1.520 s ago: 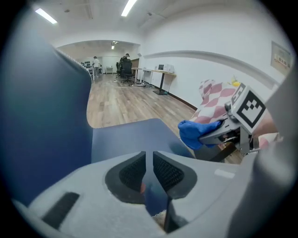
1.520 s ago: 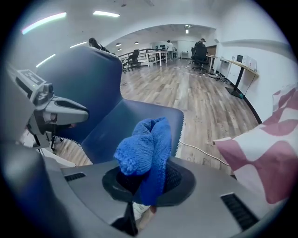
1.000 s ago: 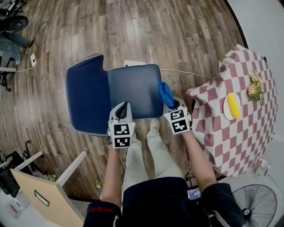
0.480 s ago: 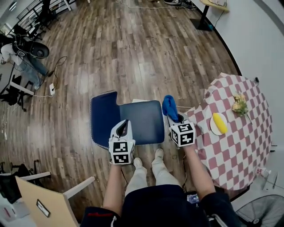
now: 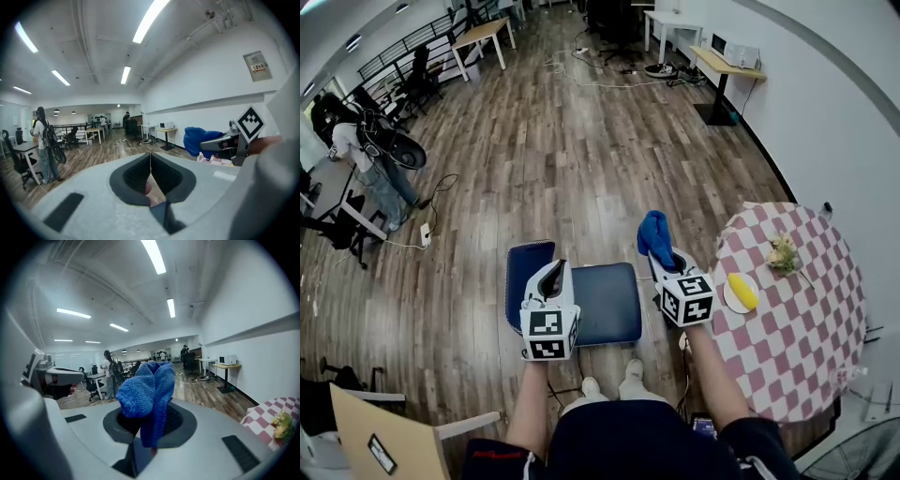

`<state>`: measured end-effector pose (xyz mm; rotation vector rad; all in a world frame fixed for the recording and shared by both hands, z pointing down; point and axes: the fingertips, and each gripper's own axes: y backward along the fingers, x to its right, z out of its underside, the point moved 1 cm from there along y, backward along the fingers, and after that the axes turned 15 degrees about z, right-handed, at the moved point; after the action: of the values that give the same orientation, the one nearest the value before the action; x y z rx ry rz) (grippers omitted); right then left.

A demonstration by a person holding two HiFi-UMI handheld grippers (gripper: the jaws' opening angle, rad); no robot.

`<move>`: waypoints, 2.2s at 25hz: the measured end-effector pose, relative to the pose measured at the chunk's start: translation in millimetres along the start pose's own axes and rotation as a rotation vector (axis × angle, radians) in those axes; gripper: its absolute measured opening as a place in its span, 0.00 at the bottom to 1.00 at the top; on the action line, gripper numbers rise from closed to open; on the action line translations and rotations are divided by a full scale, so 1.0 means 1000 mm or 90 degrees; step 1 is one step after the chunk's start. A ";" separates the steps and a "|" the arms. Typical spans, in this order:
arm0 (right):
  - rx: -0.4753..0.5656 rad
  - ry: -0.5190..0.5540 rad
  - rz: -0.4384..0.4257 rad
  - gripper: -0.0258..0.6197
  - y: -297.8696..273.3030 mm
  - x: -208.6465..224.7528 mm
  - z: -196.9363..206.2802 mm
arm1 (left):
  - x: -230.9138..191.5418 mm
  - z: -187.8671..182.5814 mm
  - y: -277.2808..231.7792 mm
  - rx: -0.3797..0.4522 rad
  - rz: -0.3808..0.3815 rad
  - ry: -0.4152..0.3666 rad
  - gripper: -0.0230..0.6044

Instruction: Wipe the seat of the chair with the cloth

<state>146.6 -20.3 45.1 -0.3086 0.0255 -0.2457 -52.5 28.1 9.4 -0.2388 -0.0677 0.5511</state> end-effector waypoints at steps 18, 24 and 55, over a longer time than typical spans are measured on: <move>0.163 0.060 -0.017 0.12 0.091 -0.022 -0.102 | 0.030 -0.109 0.062 0.138 0.009 -0.096 0.07; 0.178 0.065 -0.031 0.12 0.095 -0.036 -0.106 | 0.028 -0.112 0.071 0.154 0.002 -0.102 0.07; 0.193 0.083 -0.056 0.12 0.064 -0.067 -0.121 | -0.006 -0.120 0.073 0.159 -0.030 -0.117 0.07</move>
<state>89.0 19.2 -90.3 0.0084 0.1028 -0.3516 -79.6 60.1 -124.7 0.0566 -0.1811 0.5276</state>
